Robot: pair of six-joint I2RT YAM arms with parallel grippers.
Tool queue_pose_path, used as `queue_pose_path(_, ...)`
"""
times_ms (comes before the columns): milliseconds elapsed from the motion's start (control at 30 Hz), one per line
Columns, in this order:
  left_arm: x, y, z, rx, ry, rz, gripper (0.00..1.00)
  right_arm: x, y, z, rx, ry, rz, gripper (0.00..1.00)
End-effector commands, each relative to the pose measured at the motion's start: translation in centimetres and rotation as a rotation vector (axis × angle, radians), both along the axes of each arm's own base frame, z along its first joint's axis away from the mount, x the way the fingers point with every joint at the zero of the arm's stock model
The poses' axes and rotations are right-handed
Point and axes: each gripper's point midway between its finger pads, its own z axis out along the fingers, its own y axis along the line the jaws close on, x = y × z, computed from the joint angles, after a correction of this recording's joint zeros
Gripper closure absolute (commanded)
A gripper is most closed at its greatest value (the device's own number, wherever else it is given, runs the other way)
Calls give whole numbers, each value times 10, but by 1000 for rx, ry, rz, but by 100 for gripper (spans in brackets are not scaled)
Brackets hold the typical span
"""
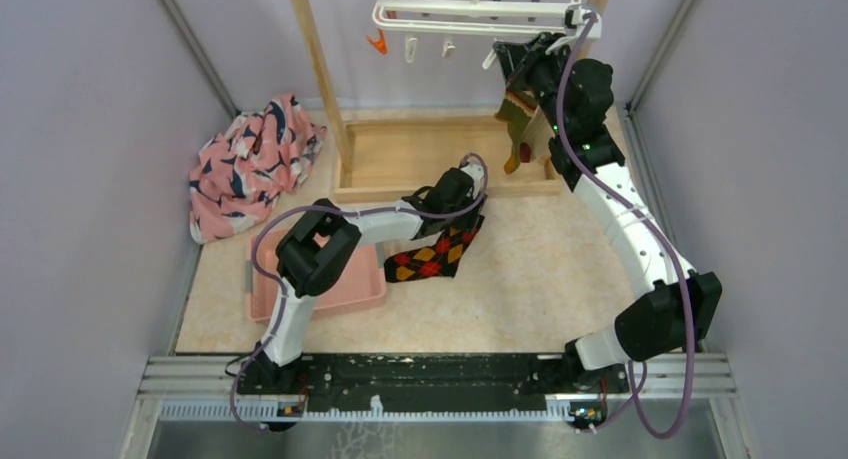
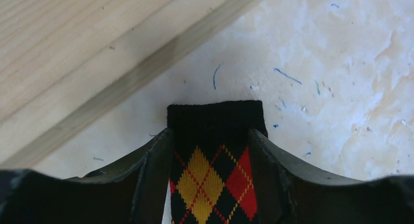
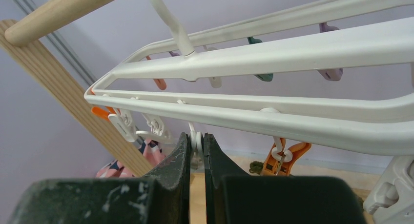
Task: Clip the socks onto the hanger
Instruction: Pick up the sock from the center of the board.
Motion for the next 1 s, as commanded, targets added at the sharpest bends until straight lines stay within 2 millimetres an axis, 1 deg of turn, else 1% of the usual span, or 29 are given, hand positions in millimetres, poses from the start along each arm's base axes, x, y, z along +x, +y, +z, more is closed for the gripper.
queue_pose_path(0,-54,49,-59,203,231,-17,36,-3,-13,-27,-36,98,-32,100)
queue_pose_path(67,-55,46,-55,203,221,-24,37,-4,-13,-27,-34,98,-32,100)
queue_pose_path(133,-58,44,-56,214,220,-26,37,-4,-14,-26,-34,96,-34,100)
queue_pose_path(233,-60,41,-53,226,211,-15,35,-5,-15,-26,-36,96,-37,100)
queue_pose_path(300,-59,41,-47,237,197,-3,29,-6,-16,-26,-38,95,-40,100)
queue_pose_path(433,-51,47,-36,259,155,37,12,-6,-16,-26,-40,97,-39,100)
queue_pose_path(567,-53,49,-40,272,167,42,3,-6,-14,-26,-35,95,-32,100)
queue_pose_path(633,-55,49,-44,272,181,39,3,-7,-14,-26,-33,95,-31,100)
queue_pose_path(667,-56,49,-48,279,188,42,5,-7,-14,-26,-34,95,-31,100)
queue_pose_path(733,-57,51,-53,296,196,48,15,-7,-15,-27,-35,96,-33,100)
queue_pose_path(900,-58,64,-63,355,194,77,55,-7,-17,-28,-39,99,-42,100)
queue_pose_path(967,-60,69,-66,368,194,84,69,-6,-17,-29,-37,99,-41,100)
